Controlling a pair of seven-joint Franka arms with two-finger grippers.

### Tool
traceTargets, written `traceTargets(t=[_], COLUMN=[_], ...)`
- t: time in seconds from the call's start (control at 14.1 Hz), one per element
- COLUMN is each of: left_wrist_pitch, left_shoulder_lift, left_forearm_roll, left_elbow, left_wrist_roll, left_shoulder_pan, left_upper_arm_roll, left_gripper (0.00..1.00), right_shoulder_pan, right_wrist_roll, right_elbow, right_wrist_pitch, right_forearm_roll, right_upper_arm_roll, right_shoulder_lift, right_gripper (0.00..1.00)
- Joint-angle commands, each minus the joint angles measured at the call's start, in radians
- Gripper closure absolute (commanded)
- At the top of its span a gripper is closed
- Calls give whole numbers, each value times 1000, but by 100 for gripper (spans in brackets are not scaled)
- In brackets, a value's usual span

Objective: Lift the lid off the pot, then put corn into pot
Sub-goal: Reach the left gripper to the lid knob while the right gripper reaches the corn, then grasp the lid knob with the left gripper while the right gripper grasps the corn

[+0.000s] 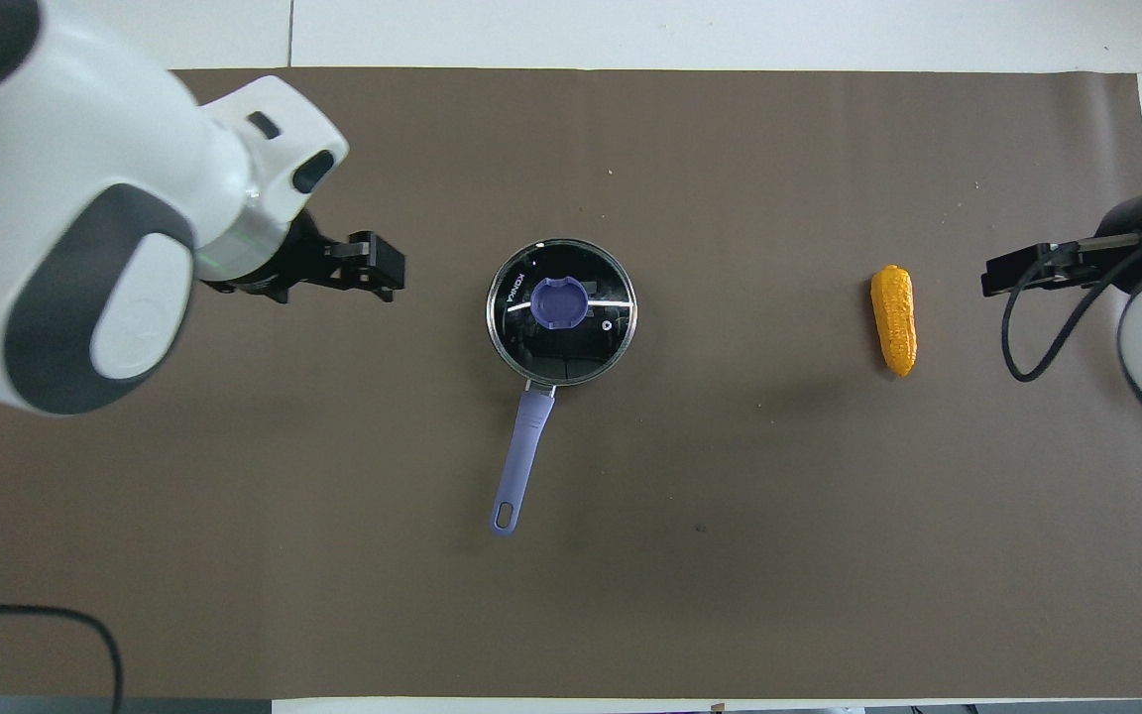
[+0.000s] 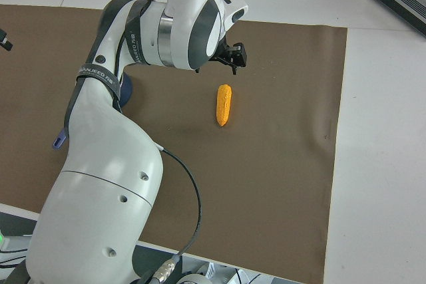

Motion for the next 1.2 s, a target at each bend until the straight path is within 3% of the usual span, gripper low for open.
traceTargets(t=[0.0,0.21,0.43,0.78,0.85,0.99,1.13], left_wrist_pitch=[28,96,100,169,172,176,201], left_shoulder_lift=[211,277,282,282,282,283,282], left_forearm_roll=[-20,-14,-14,-14,-17,-15,-8], left_elbow=[205,208,200,157,145,137,108], left_wrist_roll=[-53,-53,-53,-54,-57,-77,-83], left_shoulder_pan=[-94,-155,-171,-206,-206,-206,-206], left_upper_arm_roll=[15,15,15,15,15,18,24], left_gripper=[0,0,0,0,0,0,0], right_shoulder_pan=[21,35,16,5,8,13,7], right_wrist_roll=[-19,-16,-22,-19,-19,-21,-42], right_elbow=[-152,-194,-245,-246,-239,-239,-237], right_wrist_pitch=[241,364,403,463,463,461,447], right_forearm_roll=[22,22,43,44,42,44,42], right_upper_arm_roll=[3,3,3,3,3,3,3], right_shoulder_lift=[39,113,153,216,223,237,236], right_gripper=[0,0,0,1,25,55,100])
